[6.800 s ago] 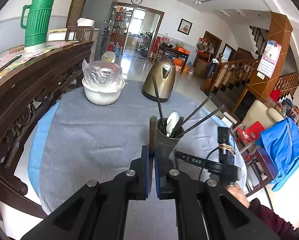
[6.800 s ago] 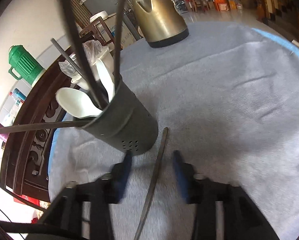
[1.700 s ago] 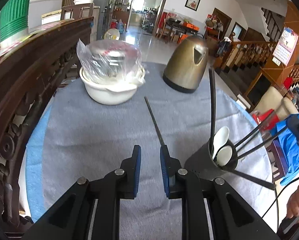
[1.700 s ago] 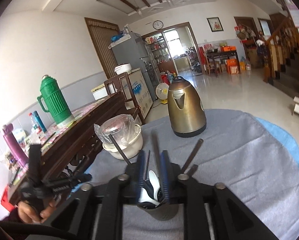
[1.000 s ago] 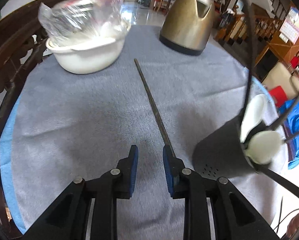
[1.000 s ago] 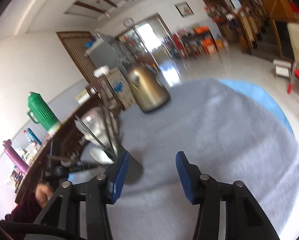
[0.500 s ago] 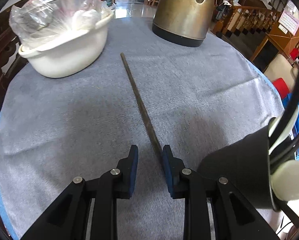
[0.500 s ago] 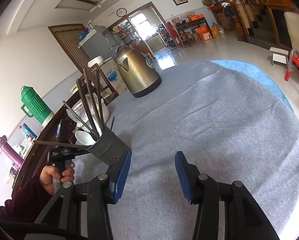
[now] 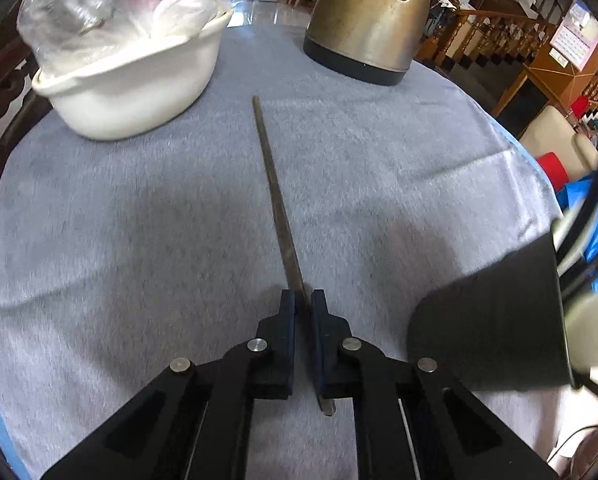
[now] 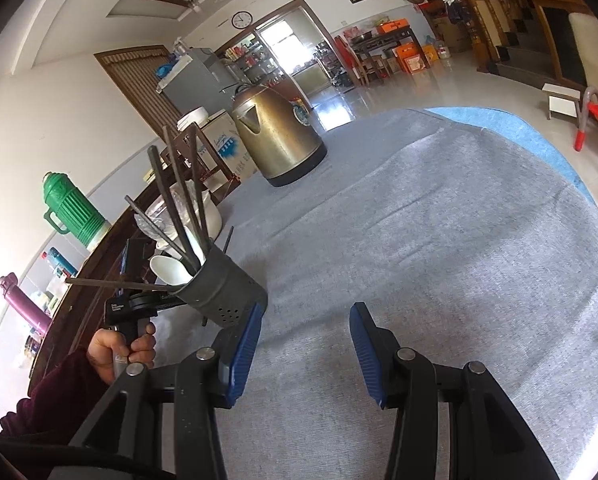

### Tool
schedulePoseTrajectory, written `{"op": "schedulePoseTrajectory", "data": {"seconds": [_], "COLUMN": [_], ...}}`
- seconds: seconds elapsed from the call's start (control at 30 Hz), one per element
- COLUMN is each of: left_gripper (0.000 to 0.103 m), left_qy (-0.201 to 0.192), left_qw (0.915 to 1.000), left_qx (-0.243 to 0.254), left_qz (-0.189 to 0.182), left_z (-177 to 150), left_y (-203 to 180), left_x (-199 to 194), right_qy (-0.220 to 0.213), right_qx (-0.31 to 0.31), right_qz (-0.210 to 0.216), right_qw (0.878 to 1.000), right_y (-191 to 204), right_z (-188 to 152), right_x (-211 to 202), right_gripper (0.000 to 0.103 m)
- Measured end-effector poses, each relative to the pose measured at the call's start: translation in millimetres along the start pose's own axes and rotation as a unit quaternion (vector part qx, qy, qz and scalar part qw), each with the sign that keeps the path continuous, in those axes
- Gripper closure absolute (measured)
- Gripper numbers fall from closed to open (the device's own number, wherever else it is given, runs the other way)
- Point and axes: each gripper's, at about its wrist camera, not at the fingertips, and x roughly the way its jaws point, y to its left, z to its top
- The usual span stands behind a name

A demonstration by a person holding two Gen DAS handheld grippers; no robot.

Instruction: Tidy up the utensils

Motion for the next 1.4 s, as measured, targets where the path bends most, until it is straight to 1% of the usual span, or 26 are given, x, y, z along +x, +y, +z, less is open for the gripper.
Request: {"op": "schedulePoseTrajectory", "data": {"seconds": [0.13, 0.23, 0.4, 0.53, 0.67, 0.77, 0.83, 0.9, 0.93, 1.03, 1.13, 1.2, 1.23, 1.27, 1.33, 1.4], "left_gripper": [0.096, 0.097, 0.097, 0.098, 0.098, 0.098, 0.098, 0.098, 0.098, 0.098, 0.097, 0.097, 0.097, 0.097, 0.097, 0.097], "left_qy": [0.011, 0.016, 0.009, 0.008, 0.018, 0.035, 0.046, 0.047, 0.043, 0.038, 0.045, 0.050, 0.052, 0.051, 0.046, 0.025], "left_qw": [0.9999, 0.9996, 0.9994, 0.9994, 0.9987, 0.9973, 0.9954, 0.9940, 0.9922, 0.9854, 0.9725, 0.9639, 0.9575, 0.9551, 0.9525, 0.9516], "left_qx": [-0.002, -0.014, -0.012, 0.006, 0.029, 0.052, 0.068, 0.085, 0.106, 0.158, 0.222, 0.253, 0.278, 0.288, 0.300, 0.305], "left_qz": [-0.011, -0.019, -0.030, -0.032, -0.036, -0.039, -0.049, -0.051, -0.049, -0.050, -0.056, -0.064, -0.058, -0.045, -0.017, 0.031], "left_z": [-18.4, -33.7, -63.5, -96.8, -137.7, -168.4, -192.2, -207.1, -216.8, -230.5, -235.8, -234.9, -234.7, -231.9, -222.6, -204.4], "left_y": [4.1, 7.8, 8.8, 6.3, -0.5, -14.9, -26.2, -35.3, -44.0, -62.1, -86.1, -96.4, -104.2, -105.9, -103.5, -93.2], "left_x": [-9.0, -18.9, -45.4, -71.8, -92.3, -100.8, -110.5, -117.5, -122.8, -125.9, -119.6, -114.9, -110.7, -106.8, -100.7, -99.7], "right_qy": [0.000, 0.002, 0.000, 0.003, 0.004, 0.008, 0.010, 0.011, 0.010, 0.013, 0.015, 0.009, 0.006, 0.003, -0.004, -0.007], "right_qx": [-0.002, 0.002, -0.008, -0.012, -0.018, -0.026, -0.030, -0.034, -0.036, -0.038, -0.041, -0.046, -0.047, -0.047, -0.043, -0.038], "right_qz": [0.003, 0.008, 0.017, 0.024, 0.031, 0.035, 0.036, 0.038, 0.039, 0.042, 0.042, 0.041, 0.040, 0.038, 0.032, 0.027], "right_qw": [1.000, 1.000, 1.000, 1.000, 0.999, 0.999, 0.999, 0.999, 0.999, 0.998, 0.998, 0.998, 0.998, 0.998, 0.999, 0.999], "right_y": [4.1, 6.2, 18.8, 27.3, 35.4, 43.3, 47.2, 50.7, 52.6, 57.1, 61.5, 63.5, 63.7, 63.0, 58.9, 54.7], "right_z": [-1.9, -3.3, -6.0, -9.5, -14.2, -18.4, -20.9, -22.7, -23.6, -25.9, -28.4, -28.8, -28.3, -27.5, -25.3, -23.3], "right_x": [-1.5, -2.2, -7.1, -9.1, -11.0, -11.2, -11.4, -12.4, -13.1, -13.0, -14.8, -20.7, -23.4, -26.2, -34.0, -38.2], "right_gripper": [0.054, 0.054, 0.054, 0.054, 0.054, 0.054, 0.054, 0.054, 0.054, 0.054, 0.054, 0.054, 0.054, 0.054, 0.053, 0.053]}}
